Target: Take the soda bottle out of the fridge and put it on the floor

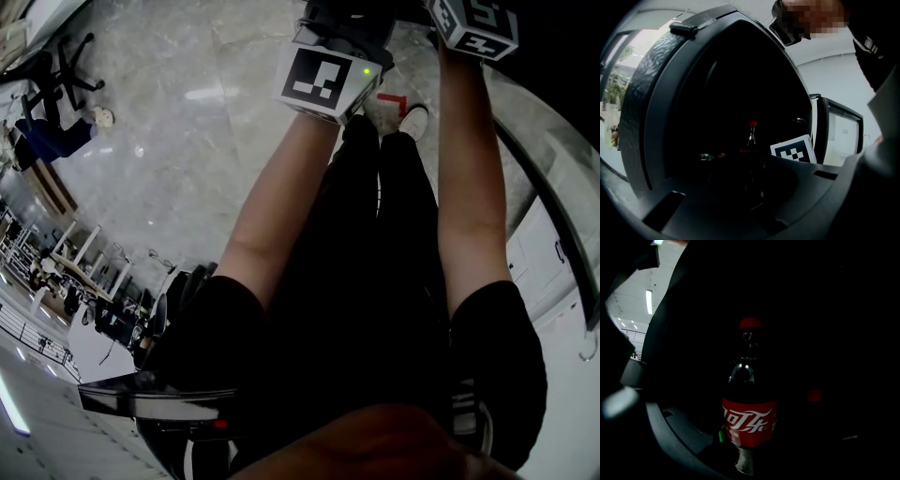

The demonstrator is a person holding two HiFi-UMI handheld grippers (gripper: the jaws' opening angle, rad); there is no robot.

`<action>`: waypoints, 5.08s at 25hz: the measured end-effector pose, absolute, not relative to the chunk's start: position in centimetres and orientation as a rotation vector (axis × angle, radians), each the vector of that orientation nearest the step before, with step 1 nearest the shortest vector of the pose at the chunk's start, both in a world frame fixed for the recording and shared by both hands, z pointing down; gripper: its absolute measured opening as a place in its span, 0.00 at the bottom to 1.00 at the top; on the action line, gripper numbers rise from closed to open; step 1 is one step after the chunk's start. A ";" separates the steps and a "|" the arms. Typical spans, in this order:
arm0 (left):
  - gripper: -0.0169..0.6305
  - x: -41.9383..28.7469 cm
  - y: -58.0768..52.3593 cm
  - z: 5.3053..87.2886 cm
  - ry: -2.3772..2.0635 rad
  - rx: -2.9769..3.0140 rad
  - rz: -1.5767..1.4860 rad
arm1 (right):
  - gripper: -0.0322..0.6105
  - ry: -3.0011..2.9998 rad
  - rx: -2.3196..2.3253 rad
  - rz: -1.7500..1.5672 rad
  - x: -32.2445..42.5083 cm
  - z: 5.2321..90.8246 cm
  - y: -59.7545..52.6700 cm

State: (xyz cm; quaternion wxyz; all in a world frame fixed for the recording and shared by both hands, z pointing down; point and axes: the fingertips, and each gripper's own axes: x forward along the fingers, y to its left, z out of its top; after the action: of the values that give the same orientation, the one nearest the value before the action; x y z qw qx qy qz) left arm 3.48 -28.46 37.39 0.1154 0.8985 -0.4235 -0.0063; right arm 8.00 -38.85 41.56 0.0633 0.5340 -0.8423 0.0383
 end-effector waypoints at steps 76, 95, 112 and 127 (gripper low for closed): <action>0.02 -24.2 -6.4 91.9 -1.644 2.160 0.289 | 0.54 -2.648 0.431 0.450 -21.8 101.8 -7.7; 0.02 -25.6 -4.2 94.1 -1.697 2.098 0.314 | 0.55 -2.574 0.360 0.388 -22.1 107.9 -5.4; 0.02 -23.1 -4.2 75.4 -1.666 2.155 0.300 | 0.55 -2.630 0.442 0.443 -18.3 86.7 -5.1; 0.02 -13.1 -1.7 44.1 -1.456 2.429 0.142 | 0.55 -2.963 0.549 0.341 -8.6 45.2 -2.8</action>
State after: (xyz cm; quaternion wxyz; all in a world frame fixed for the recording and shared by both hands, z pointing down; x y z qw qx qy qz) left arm -13.15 -1.71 44.10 0.1523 0.8466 -0.5076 0.0493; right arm -8.59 -2.80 45.23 0.0543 0.1807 -0.9756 0.1122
